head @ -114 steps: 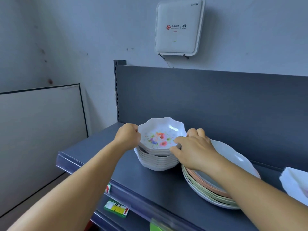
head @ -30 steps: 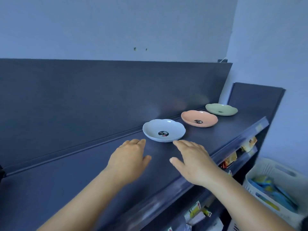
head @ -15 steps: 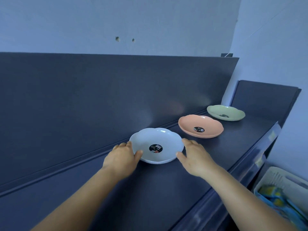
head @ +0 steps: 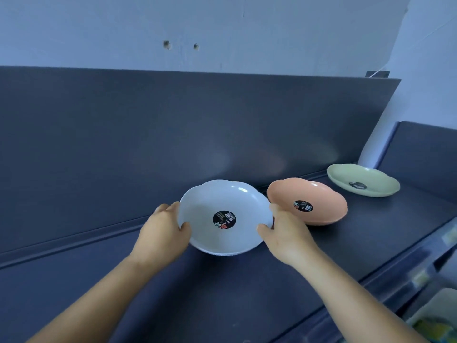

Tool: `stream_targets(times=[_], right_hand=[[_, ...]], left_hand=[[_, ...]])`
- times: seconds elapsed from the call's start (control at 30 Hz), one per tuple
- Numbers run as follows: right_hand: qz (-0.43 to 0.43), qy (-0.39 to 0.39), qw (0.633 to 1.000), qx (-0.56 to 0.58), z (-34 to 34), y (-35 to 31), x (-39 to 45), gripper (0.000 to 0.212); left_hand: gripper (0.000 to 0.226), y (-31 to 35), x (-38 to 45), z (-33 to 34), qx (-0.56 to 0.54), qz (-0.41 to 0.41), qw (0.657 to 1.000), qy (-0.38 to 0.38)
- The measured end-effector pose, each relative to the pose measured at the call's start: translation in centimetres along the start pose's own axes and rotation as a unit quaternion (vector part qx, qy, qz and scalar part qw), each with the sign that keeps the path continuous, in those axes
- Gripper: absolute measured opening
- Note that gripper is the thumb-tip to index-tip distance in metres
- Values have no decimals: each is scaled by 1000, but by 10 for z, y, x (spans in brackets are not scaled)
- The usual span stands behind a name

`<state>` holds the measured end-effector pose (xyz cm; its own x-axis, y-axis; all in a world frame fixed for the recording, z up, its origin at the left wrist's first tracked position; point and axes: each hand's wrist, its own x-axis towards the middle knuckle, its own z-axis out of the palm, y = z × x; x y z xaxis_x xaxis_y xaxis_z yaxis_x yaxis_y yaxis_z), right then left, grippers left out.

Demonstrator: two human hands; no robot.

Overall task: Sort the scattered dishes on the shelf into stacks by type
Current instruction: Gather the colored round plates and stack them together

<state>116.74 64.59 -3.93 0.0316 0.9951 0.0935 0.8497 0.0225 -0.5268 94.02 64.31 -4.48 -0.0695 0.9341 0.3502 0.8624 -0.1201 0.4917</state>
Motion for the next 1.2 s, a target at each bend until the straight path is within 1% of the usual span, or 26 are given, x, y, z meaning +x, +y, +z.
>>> stream_targets(times=[0.13,0.17,0.2,0.23,0.27,0.33,0.37,0.43,0.57,0.77,0.8,0.9,1.03,1.07,1.13,1.17,1.2], right_hand=[[-32,32,998,33,-31,26,15,37],[-37,60,997,12,-38,33,20,34],[-47,105,993,-25,-45,42,26,35],[-60,138,987,-56,-51,52,31,38],[-66,140,987,-47,-57,60,35,40],[-55,101,993,23,-70,77,41,35],[-42,84,995,37,-75,84,44,32],[-28,80,996,29,-85,102,53,29],[-10,96,995,32,-100,130,72,22],[18,97,995,34,-98,160,95,11],[24,96,995,34,-96,163,97,10],[35,92,995,33,-90,171,99,9],[47,83,995,30,-83,177,101,7],[47,83,995,27,-81,178,101,8],[51,81,995,25,-77,178,100,25],[58,81,995,25,-76,178,99,30],[64,82,994,22,-74,178,98,31]], left_hand=[[29,34,7,9,-16,13,1000,24],[29,43,9,14,-22,14,999,26],[30,52,11,19,-28,14,999,27],[30,61,14,25,-34,12,999,27],[29,69,17,32,-40,11,999,27],[23,85,24,46,-44,10,999,27],[22,93,28,53,-45,11,999,26],[18,109,36,67,-51,14,998,23],[13,138,55,88,-47,8,999,8],[4,154,80,117,-17,2,999,-32],[6,153,82,121,-8,1,999,-40],[21,148,87,132,14,7,997,-71],[26,141,92,140,17,18,996,-90],[26,140,92,141,16,22,995,-93],[22,137,92,142,7,26,995,-95],[19,136,93,142,1,28,995,-95],[17,134,93,143,-3,28,995,-94]])
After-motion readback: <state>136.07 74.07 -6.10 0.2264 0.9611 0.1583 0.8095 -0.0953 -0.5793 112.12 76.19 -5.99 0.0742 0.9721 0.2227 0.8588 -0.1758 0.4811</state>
